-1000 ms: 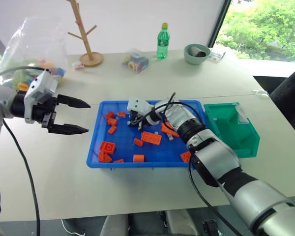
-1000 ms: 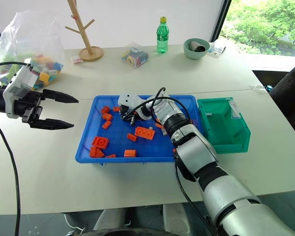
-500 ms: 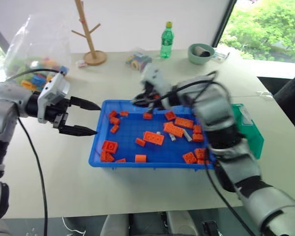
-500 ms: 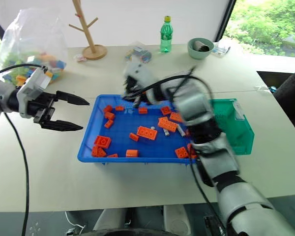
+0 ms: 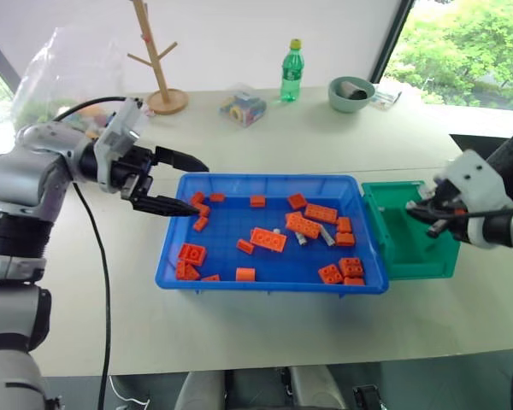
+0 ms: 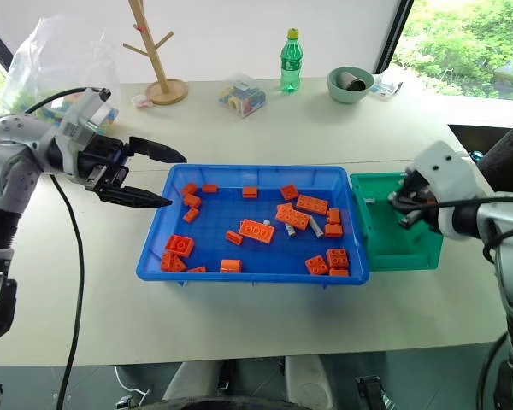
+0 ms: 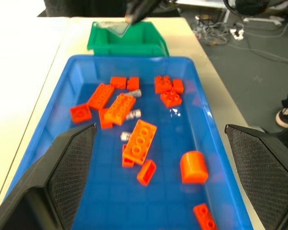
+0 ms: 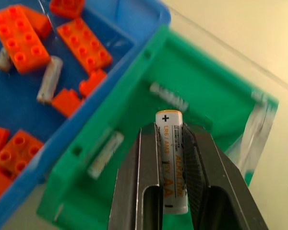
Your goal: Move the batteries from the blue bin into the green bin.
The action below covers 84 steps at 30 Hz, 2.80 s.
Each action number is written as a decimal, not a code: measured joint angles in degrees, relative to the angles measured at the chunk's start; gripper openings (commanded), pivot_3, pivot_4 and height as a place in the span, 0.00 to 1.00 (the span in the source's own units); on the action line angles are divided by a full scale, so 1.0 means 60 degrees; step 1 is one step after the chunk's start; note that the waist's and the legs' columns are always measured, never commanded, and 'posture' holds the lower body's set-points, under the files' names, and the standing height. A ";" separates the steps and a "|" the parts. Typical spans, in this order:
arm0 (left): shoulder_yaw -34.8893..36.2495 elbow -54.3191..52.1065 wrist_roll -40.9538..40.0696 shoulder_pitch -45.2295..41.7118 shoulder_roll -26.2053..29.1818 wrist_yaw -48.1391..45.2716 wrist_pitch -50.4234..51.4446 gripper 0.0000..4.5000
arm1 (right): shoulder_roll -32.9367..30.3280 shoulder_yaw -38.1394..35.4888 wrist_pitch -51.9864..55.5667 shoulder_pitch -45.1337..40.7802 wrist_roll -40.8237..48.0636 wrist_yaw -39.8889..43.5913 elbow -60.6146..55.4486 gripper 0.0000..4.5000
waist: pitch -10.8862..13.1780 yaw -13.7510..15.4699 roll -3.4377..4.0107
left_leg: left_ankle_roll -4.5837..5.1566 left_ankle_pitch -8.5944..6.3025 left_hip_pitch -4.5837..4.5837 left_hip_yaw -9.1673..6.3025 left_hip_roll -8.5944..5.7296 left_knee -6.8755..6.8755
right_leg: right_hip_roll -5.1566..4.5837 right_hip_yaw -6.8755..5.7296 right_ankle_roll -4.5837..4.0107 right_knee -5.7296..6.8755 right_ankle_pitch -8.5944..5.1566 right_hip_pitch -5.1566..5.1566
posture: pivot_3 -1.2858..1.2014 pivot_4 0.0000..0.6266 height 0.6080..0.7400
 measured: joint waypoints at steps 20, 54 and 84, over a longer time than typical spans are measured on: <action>-0.0694 -0.0217 0.0029 0.0585 0.1073 -0.0001 -0.0813 1.00 | 0.2001 0.2190 0.0459 -0.3665 0.2983 -0.1758 0.0215 0.65 | 0.0004 0.0060 0.0005 | 0.0000 0.0002 -0.0009 -0.0012 0.0001 -0.0003 | -0.0019 -0.0003 -0.0002 -0.0010 -0.0001 -0.0004 | 0.52 0.24 0.97; -0.0934 -0.0486 -0.0057 0.0644 0.1477 0.0000 -0.0929 1.00 | 0.3526 0.8116 -0.2560 -0.3577 0.1083 -0.3101 0.2582 0.59 | 0.0003 0.0004 0.0002 | 0.0000 0.0003 -0.0015 -0.0011 -0.0010 0.0004 | -0.0003 -0.0009 -0.0001 -0.0010 0.0000 -0.0012 | 0.52 0.24 0.97; -0.0841 -0.0101 0.0174 0.0406 0.0969 -0.0001 -0.1016 1.00 | 0.4005 0.6404 -0.2550 -0.5604 0.0916 -0.2904 0.4551 0.90 | 0.0004 0.0022 0.0004 | 0.0000 0.0003 -0.0021 -0.0012 -0.0010 0.0002 | -0.0008 -0.0009 -0.0001 -0.0002 0.0000 -0.0024 | 0.52 0.24 0.97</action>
